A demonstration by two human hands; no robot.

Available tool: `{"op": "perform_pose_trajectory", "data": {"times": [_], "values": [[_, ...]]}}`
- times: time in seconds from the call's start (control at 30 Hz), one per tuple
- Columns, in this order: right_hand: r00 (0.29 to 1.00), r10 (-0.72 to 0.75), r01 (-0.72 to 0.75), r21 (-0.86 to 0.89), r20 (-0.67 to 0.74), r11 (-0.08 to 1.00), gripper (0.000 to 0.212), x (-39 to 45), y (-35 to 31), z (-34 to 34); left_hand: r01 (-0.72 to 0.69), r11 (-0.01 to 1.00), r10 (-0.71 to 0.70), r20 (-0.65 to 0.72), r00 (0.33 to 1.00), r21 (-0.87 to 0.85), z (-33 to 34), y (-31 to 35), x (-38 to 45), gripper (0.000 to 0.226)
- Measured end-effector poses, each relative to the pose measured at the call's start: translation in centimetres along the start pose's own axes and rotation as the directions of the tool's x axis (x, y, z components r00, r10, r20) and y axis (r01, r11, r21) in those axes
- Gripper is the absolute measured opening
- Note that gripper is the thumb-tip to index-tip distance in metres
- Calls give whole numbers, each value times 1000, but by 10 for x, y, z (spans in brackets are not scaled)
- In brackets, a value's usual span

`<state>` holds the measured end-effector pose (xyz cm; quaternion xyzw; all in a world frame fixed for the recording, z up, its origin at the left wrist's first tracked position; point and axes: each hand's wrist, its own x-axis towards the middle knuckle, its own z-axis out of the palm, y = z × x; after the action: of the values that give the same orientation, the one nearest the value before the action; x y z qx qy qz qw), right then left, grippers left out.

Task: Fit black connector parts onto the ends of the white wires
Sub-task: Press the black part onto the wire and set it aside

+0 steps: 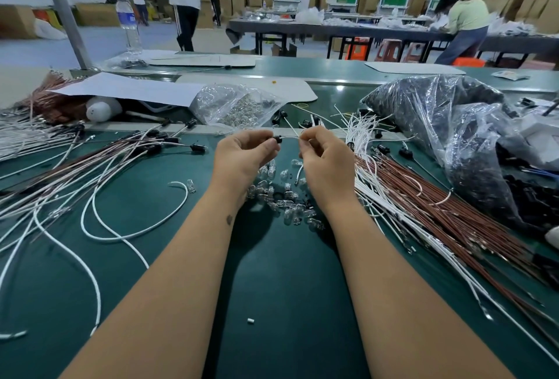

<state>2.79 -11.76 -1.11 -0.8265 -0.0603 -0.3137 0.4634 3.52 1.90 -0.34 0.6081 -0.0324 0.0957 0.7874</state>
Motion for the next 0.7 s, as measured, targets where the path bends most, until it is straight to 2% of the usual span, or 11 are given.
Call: {"op": "perform_pose_trajectory", "data": {"times": [0.23, 0.47, 0.57, 0.7], "values": [[999, 2, -1, -49, 36, 999, 12, -1, -1, -1, 14, 999, -13, 25, 1000, -41, -1, -1, 0, 13], [990, -115, 136, -316, 83, 939, 18, -4, -4, -3, -4, 1000, 3, 7, 1000, 31, -2, 0, -2, 9], [978, -189, 207, -319, 88, 925, 15, -4, -7, -2, -4, 996, 3, 9, 1000, 85, -1, 0, -3, 1], [967, -233, 255, -311, 106, 916, 15, -5, -9, -2, -7, 994, 6, 6, 1000, 105, -3, 0, -3, 6]]}}
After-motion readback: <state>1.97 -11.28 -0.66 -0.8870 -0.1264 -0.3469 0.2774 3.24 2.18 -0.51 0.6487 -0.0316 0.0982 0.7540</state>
